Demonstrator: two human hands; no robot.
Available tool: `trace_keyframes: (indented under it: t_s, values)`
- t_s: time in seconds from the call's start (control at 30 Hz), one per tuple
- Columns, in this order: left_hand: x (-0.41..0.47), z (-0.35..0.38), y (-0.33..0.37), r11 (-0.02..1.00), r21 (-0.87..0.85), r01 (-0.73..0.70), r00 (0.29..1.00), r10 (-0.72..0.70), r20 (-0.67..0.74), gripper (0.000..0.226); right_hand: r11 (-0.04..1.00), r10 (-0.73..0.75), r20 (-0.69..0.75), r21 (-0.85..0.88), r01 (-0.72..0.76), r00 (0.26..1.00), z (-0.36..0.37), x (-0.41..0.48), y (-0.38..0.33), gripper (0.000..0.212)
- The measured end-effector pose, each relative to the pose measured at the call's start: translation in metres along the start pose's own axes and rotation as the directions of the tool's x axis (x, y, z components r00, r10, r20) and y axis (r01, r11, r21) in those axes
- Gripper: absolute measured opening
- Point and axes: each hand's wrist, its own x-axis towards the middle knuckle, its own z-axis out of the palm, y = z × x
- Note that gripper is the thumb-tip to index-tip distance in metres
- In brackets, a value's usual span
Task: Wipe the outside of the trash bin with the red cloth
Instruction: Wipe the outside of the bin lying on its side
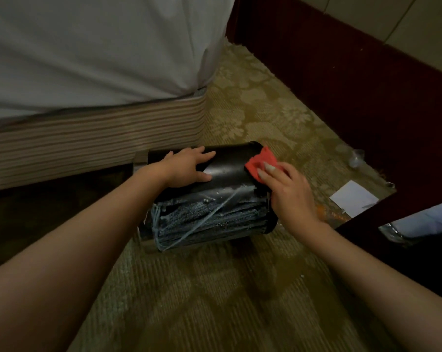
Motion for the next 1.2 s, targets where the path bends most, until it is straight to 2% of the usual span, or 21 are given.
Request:
trace_keyframes:
  t_s: [0.1, 0.17, 0.3, 0.37, 0.43, 0.5, 0.57, 0.63, 0.77, 0.87, 1.0, 1.1, 1.2]
  values:
    - [-0.005, 0.001, 0.001, 1.0, 0.015, -0.017, 1.0, 0.017, 0.002, 0.068, 0.996, -0.066, -0.004, -0.061, 0.066, 0.998, -0.002, -0.039, 0.001, 0.061]
    - [-0.008, 0.002, 0.003, 0.999, 0.039, -0.025, 1.0, 0.025, 0.01, 0.07, 0.994, -0.088, -0.019, -0.061, 0.087, 0.996, -0.001, -0.035, 0.006, 0.06]
    - [-0.007, 0.001, 0.004, 0.999, 0.03, -0.014, 1.0, 0.014, 0.003, 0.071, 0.999, 0.045, -0.005, 0.016, -0.045, 0.999, 0.002, 0.021, -0.002, 0.044]
    - [-0.006, 0.001, 0.003, 1.0, 0.007, -0.007, 1.0, 0.007, -0.003, 0.071, 0.995, 0.088, 0.021, 0.052, -0.089, 0.996, 0.006, 0.03, -0.004, 0.042]
    - [-0.005, 0.001, 0.002, 1.0, -0.006, -0.008, 1.0, 0.008, -0.001, 0.072, 0.998, 0.047, -0.008, 0.042, -0.047, 0.999, 0.004, 0.012, -0.001, 0.046]
    - [-0.007, 0.0, 0.001, 1.0, 0.011, -0.012, 1.0, 0.012, 0.007, 0.072, 1.0, 0.003, -0.054, 0.015, -0.002, 0.999, 0.002, -0.022, 0.003, 0.059]
    - [-0.007, 0.0, 0.003, 0.999, 0.044, -0.01, 1.0, 0.009, 0.016, 0.072, 0.999, -0.033, -0.014, -0.03, 0.032, 0.999, 0.002, -0.05, 0.002, 0.07]
    - [-0.008, 0.001, 0.006, 0.997, 0.074, -0.004, 1.0, 0.002, 0.023, 0.072, 0.997, -0.043, 0.016, -0.07, 0.044, 0.999, 0.004, -0.052, 0.005, 0.072]
    - [-0.007, 0.003, 0.008, 0.996, 0.085, 0.017, 1.0, -0.019, 0.024, 0.072, 0.999, 0.003, -0.048, -0.048, -0.006, 0.999, 0.006, 0.004, 0.003, 0.055]
    - [-0.006, 0.001, 0.006, 0.998, 0.057, 0.021, 1.0, -0.023, 0.02, 0.071, 0.999, 0.05, -0.038, -0.002, -0.05, 0.998, 0.009, 0.024, -0.001, 0.047]
    - [-0.008, 0.001, 0.005, 0.998, 0.068, 0.013, 1.0, -0.015, 0.022, 0.072, 0.999, 0.003, -0.069, -0.044, -0.006, 0.998, 0.008, -0.029, 0.007, 0.066]
    - [-0.009, 0.001, 0.008, 0.996, 0.083, 0.014, 0.999, -0.017, 0.039, 0.073, 0.995, -0.037, 0.026, -0.093, 0.039, 0.999, 0.008, -0.063, 0.006, 0.084]
    - [-0.007, 0.001, 0.011, 0.994, 0.107, 0.029, 0.998, -0.035, 0.048, 0.072, 0.994, -0.043, -0.003, -0.101, 0.042, 0.999, 0.005, -0.038, 0.009, 0.075]
